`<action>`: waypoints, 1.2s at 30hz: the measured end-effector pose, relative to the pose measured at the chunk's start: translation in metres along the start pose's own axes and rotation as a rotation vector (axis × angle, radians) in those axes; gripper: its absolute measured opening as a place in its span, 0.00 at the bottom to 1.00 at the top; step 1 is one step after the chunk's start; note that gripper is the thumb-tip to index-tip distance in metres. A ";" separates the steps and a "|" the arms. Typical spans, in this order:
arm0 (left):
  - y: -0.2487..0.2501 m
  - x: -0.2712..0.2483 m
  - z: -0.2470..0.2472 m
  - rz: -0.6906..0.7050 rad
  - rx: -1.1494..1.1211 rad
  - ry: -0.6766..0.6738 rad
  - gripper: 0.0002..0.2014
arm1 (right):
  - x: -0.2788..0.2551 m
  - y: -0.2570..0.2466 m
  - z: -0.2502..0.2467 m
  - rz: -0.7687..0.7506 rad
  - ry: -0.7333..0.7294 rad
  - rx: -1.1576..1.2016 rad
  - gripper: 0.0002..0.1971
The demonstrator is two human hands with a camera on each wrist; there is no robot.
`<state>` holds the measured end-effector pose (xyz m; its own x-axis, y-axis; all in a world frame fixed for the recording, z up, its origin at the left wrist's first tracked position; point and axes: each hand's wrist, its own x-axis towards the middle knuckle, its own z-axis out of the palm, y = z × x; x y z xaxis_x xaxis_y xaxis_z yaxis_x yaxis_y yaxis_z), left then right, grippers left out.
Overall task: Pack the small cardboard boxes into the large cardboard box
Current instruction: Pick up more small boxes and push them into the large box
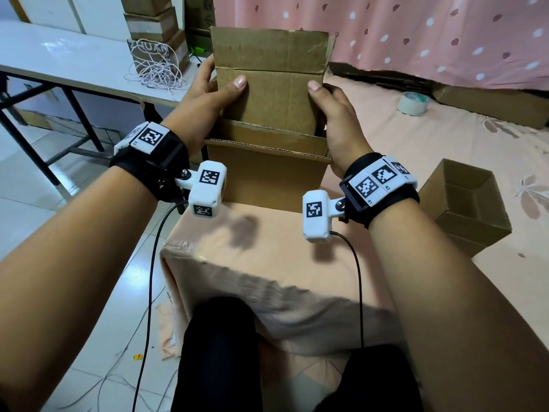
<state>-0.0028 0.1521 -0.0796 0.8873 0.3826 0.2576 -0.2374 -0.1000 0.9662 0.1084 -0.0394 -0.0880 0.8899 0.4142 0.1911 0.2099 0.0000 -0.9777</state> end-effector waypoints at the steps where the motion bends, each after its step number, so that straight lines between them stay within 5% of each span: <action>1: -0.001 0.000 0.000 -0.002 -0.009 0.001 0.28 | 0.000 0.000 0.000 -0.003 0.004 0.004 0.28; 13: -0.005 -0.001 -0.002 -0.007 -0.076 0.005 0.29 | -0.003 0.000 -0.003 0.008 0.002 0.068 0.24; 22: -0.004 -0.001 0.001 0.026 -0.013 -0.037 0.27 | -0.005 0.008 -0.004 0.013 0.017 -0.011 0.33; 36: -0.010 0.000 -0.005 0.134 0.015 -0.073 0.44 | -0.005 0.009 -0.004 -0.062 -0.015 0.011 0.42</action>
<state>-0.0027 0.1572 -0.0895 0.8745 0.2976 0.3830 -0.3500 -0.1594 0.9231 0.1073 -0.0456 -0.0975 0.8693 0.4265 0.2498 0.2596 0.0362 -0.9650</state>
